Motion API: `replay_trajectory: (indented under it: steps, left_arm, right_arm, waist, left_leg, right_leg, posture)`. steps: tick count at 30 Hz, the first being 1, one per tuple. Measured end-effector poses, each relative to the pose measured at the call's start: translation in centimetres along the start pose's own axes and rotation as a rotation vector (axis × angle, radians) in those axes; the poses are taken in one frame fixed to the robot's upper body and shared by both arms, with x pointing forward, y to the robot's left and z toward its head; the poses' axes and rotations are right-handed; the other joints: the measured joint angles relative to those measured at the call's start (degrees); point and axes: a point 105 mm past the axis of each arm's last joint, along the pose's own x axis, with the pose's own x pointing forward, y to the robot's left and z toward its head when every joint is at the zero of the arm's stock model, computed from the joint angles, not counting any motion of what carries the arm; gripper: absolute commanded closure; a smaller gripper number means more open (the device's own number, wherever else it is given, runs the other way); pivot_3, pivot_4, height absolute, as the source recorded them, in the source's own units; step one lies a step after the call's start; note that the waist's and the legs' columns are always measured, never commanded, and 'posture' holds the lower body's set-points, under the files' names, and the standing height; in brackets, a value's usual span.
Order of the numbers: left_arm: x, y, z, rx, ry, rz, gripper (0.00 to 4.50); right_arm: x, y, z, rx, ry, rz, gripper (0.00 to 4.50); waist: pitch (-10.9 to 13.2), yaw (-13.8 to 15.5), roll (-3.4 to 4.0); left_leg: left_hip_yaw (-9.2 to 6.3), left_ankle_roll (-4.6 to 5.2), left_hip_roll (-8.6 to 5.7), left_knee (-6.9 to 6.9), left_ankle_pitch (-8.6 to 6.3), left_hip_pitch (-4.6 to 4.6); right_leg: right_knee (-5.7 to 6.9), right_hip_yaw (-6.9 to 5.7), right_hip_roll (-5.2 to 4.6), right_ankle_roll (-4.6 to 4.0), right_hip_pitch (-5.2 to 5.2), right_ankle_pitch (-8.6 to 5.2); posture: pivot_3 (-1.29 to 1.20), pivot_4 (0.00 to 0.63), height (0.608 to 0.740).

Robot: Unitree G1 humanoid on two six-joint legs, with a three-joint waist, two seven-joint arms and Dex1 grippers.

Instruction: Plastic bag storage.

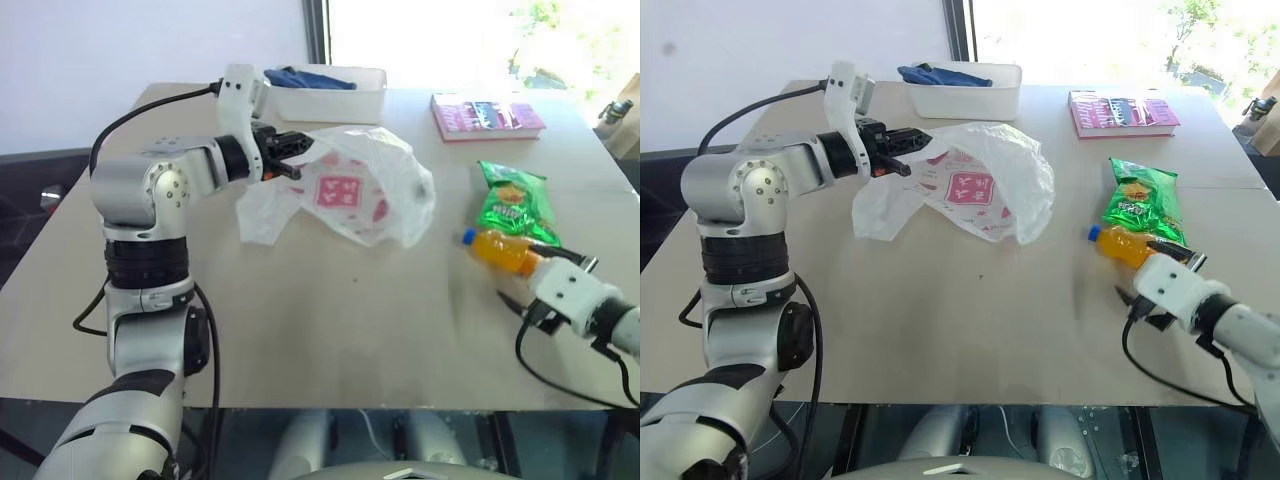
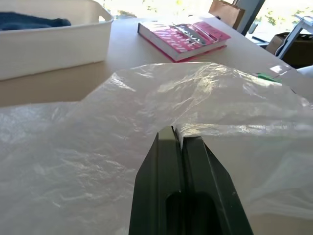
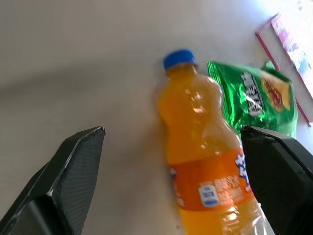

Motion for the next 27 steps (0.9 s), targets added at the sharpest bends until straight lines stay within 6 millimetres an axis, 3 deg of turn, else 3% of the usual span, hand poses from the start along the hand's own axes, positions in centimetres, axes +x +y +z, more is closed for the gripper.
replay_trajectory:
  steps: [6, 10, 15, 21, 23, 27]
  left_arm:
    - [0.0, -1.0, -1.2, -0.012, 0.008, 0.018, 4.47]
    - [-0.3, -1.5, -1.0, -0.014, -0.003, 0.024, 4.47]
    - [-0.9, -1.6, -0.6, -0.016, -0.017, 0.038, 4.50]
    - [-1.0, -2.0, -0.3, -0.039, -0.040, 0.041, 4.50]
    - [-1.0, -2.2, -0.4, -0.053, -0.040, 0.035, 4.50]
    - [-0.9, -2.1, -0.3, -0.067, -0.040, 0.043, 4.50]
  right_arm:
    - [2.8, -2.5, -2.4, -0.019, 0.086, 0.087, 0.00]
    - [3.2, -3.1, -3.9, -0.005, 0.187, 0.223, 0.00]
    - [2.0, -3.5, -4.1, 0.141, 0.258, 0.450, 1.33]
    - [2.8, -3.9, -3.8, 0.209, 0.250, 0.457, 1.37]
    - [2.5, -3.7, -2.9, 0.257, 0.207, 0.455, 1.37]
    - [-0.3, -2.6, 3.0, 0.336, -0.022, 0.508, 1.37]
  waist:
    - [0.0, 0.0, -0.04]
    - [0.0, 0.0, -0.04]
    - [0.1, 0.2, -0.07]
    - [0.1, -0.1, -0.09]
    - [0.1, 0.0, -0.05]
    - [0.1, 0.2, 0.00]
  left_leg:
    - [0.02, -0.01, 0.03, 0.00, 0.00, -0.05]
    - [0.03, 0.00, 0.01, 0.01, 0.00, -0.11]
    - [-0.08, -0.01, 0.04, 0.04, 0.00, -0.13]
    - [-0.03, -0.01, 0.05, 0.02, 0.00, -0.15]
    - [-0.02, -0.02, 0.04, 0.04, 0.00, -0.38]
    - [-0.04, -0.04, 0.04, 0.14, 0.02, -1.15]
  right_leg:
    - [-0.01, 0.00, -0.04, 0.00, -0.07, 0.00]
    - [-0.01, 0.00, -0.15, 0.00, -0.11, 0.00]
    - [-0.06, -0.10, -0.24, 0.00, -0.06, 0.00]
    - [-0.05, -0.04, -0.26, 0.00, -0.13, 0.00]
    - [0.04, -0.03, -0.28, 0.00, -0.38, 0.00]
    - [0.13, -0.08, -0.23, 0.00, -1.07, 0.01]
  posture:
    - [0.00, 0.150, 0.740]
    - [0.00, 0.150, 0.740]
    - [0.00, 0.150, 0.740]
    - [0.00, 0.150, 0.740]
    - [0.00, 0.150, 0.740]
    - [0.00, 0.150, 0.740]
